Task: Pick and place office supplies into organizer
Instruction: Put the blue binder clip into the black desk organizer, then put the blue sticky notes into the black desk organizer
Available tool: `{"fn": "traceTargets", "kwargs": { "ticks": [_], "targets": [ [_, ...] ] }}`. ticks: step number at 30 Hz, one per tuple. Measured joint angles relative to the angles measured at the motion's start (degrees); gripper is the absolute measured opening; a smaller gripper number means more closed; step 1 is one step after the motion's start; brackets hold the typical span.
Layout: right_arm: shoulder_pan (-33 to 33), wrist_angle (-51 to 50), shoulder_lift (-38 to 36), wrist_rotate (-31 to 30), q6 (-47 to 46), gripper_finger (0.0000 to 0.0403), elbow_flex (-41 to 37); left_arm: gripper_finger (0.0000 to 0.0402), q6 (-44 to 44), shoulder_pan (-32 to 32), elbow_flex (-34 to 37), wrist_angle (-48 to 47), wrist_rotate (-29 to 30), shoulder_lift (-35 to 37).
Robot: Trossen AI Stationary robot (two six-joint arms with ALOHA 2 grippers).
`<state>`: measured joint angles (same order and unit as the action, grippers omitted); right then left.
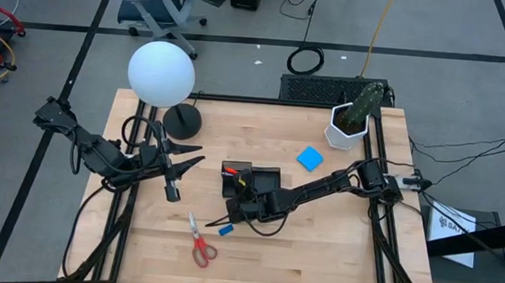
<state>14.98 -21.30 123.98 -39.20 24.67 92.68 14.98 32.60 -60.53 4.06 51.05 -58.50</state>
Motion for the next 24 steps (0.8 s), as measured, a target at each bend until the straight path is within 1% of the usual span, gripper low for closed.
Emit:
{"fn": "traceTargets", "kwargs": {
  "ticks": [5,11,18,24],
  "targets": [
    [0.0,0.0,0.0,0.0,0.0,0.0102,0.0,0.0104,0.0,0.0,0.0,0.0,0.0,0.0],
    [0.0,-0.7,0.0,-0.1,0.0,0.0104,0.0,0.0104,0.0,0.0,0.0,0.0,0.0,0.0],
    [0.0,-4.8,-0.1,-7.2,-1.9,0.0104,0.0,0.0104,0.0,0.0,0.0,0.0,0.0,0.0],
    [0.1,-9.5,-0.1,-7.3,-5.7,0.0105,0.0,0.0104,0.0,0.0,0.0,0.0,0.0,0.0]
  ]
}}
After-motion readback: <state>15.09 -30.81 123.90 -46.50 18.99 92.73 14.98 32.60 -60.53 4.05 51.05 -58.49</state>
